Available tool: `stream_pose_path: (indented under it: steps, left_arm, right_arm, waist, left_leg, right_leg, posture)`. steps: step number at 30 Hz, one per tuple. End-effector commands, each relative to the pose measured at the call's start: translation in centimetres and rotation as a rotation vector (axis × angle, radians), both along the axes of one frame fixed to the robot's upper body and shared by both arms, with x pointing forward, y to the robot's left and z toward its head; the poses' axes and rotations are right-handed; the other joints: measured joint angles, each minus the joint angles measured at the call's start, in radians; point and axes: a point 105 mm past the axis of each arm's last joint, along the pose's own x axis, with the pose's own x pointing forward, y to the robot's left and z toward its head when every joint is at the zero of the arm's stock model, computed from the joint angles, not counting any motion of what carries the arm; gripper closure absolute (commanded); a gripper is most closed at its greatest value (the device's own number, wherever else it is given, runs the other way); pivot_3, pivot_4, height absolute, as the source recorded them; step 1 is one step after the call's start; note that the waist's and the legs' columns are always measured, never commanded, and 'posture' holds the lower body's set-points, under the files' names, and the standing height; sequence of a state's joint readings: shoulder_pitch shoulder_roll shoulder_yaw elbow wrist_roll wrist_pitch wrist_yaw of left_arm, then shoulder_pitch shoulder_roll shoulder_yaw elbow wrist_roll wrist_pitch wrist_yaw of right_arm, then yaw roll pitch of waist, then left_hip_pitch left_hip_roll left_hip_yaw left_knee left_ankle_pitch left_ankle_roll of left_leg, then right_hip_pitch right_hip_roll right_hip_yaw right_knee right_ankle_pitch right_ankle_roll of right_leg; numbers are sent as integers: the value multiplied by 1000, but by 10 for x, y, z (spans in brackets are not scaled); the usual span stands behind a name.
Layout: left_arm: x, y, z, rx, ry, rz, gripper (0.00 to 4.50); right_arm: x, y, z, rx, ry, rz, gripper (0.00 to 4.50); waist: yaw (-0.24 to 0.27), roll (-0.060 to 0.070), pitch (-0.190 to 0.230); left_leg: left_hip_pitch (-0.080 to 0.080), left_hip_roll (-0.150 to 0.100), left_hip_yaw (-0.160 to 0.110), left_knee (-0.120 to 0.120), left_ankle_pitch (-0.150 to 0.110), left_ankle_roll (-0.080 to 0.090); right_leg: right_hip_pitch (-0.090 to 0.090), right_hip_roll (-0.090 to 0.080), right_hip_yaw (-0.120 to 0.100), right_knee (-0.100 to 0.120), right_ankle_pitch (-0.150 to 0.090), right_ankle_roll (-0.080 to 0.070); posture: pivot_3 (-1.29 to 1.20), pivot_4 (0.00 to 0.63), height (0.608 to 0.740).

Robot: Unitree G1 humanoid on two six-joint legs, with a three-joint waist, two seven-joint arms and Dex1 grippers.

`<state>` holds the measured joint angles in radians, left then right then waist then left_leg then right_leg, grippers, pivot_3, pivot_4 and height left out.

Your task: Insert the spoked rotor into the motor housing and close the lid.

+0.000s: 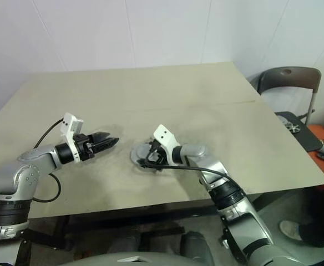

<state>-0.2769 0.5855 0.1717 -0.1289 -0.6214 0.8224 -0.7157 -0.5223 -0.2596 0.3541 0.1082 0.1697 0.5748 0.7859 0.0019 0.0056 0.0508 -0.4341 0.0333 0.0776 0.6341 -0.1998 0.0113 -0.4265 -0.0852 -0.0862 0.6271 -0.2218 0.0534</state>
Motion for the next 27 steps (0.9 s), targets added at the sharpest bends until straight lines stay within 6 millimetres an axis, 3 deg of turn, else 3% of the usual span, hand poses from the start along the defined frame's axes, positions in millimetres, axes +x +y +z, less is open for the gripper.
stream_pose_path:
  steps: [1,11,14,22,25,27]
  left_arm:
    - [0,-3,11,0,-47,-10,1430]
    - [1,-4,9,-3,-48,-9,1430]
    - [1,-5,9,-4,-48,-10,1430]
    - [3,-7,8,-8,-48,-10,1430]
    - [4,-7,7,-9,-47,-11,1430]
    - [4,-7,7,-9,-47,-11,1430]
  right_arm:
    - [4,5,11,8,-57,19,15]
    - [8,-3,7,-8,-58,-1,15]
    - [11,-7,8,-8,-59,-21,851]
    - [15,-12,12,12,-44,-59,851]
    - [13,-13,17,47,-28,-57,1342]
    - [11,-14,19,51,-24,-53,1365]
  waist:
    - [-1,0,0]
    - [-16,-1,0]
    - [-15,-1,0]
    - [-14,-1,-1]
    - [-13,-1,-1]
    - [-13,-1,0]
  left_leg:
    - [0,0,0,0,0,0]
    - [1,0,0,0,0,0]
    - [1,0,0,0,0,0]
    - [3,0,0,0,0,0]
    - [3,0,0,0,0,0]
    - [3,0,0,0,0,0]
  right_leg:
    - [0,0,0,0,0,0]
    - [0,0,1,0,0,0]
    - [0,0,1,1,0,0]
    - [1,-2,1,1,0,0]
    - [1,-2,2,1,0,0]
    - [1,-2,2,1,0,0]
  posture:
    - [0,0,740]
    - [0,0,740]
    - [0,0,740]
    - [0,0,740]
    - [0,0,740]
    - [0,0,740]
